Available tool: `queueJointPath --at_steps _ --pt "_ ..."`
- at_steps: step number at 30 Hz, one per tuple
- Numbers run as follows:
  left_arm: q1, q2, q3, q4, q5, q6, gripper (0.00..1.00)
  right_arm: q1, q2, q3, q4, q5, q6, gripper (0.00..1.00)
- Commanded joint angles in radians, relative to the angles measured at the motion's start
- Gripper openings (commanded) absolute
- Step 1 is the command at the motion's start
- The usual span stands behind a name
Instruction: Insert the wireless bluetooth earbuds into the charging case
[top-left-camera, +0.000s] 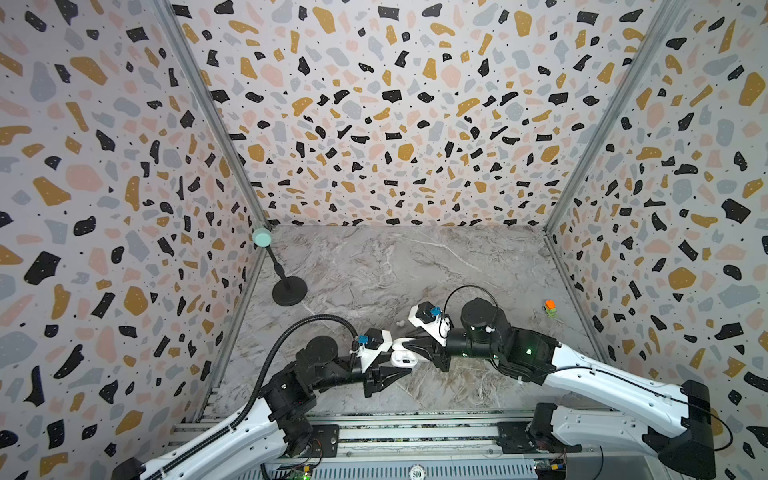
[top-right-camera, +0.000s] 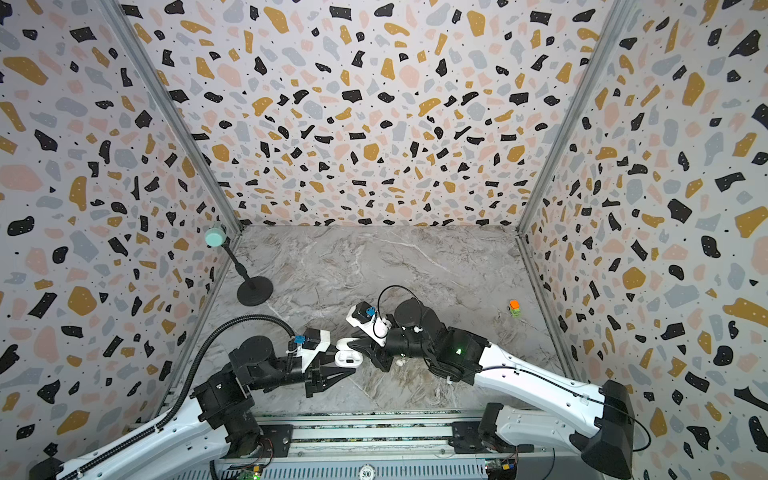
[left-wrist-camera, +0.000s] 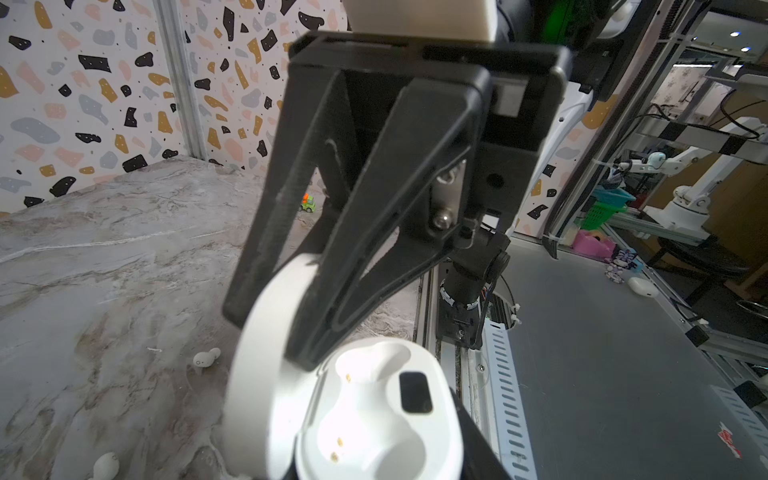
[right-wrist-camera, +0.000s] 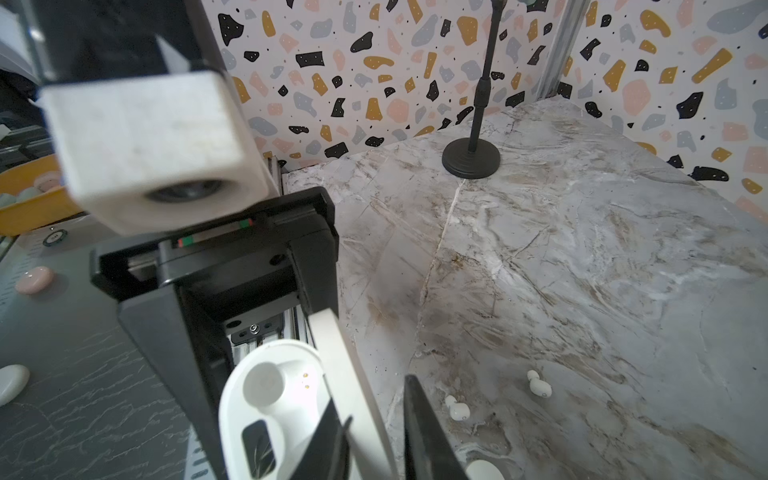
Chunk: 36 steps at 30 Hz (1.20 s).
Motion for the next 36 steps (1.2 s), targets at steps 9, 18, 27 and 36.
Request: queueJointPath --at_steps 9,18,27,36 --pt "-0.006 -0.004 -0.001 0.044 0.022 -0.009 0.0 -0.003 -0.014 0.022 0.009 -0.032 -0.017 0.19" --pt "-0.006 0.002 -0.001 0.045 0.019 -0.02 0.01 -0.003 -0.015 0.021 0.008 -0.05 -0.022 0.14" --pt "-0.006 -0.003 -0.005 0.045 -0.017 -0.033 0.42 -0.003 -0.027 0.017 0.015 -0.033 -0.029 0.0" --pt "-0.007 -0.012 -0.021 0.071 -0.024 -0.049 0.75 -0.005 -0.058 0.003 0.045 0.046 -0.028 0.0"
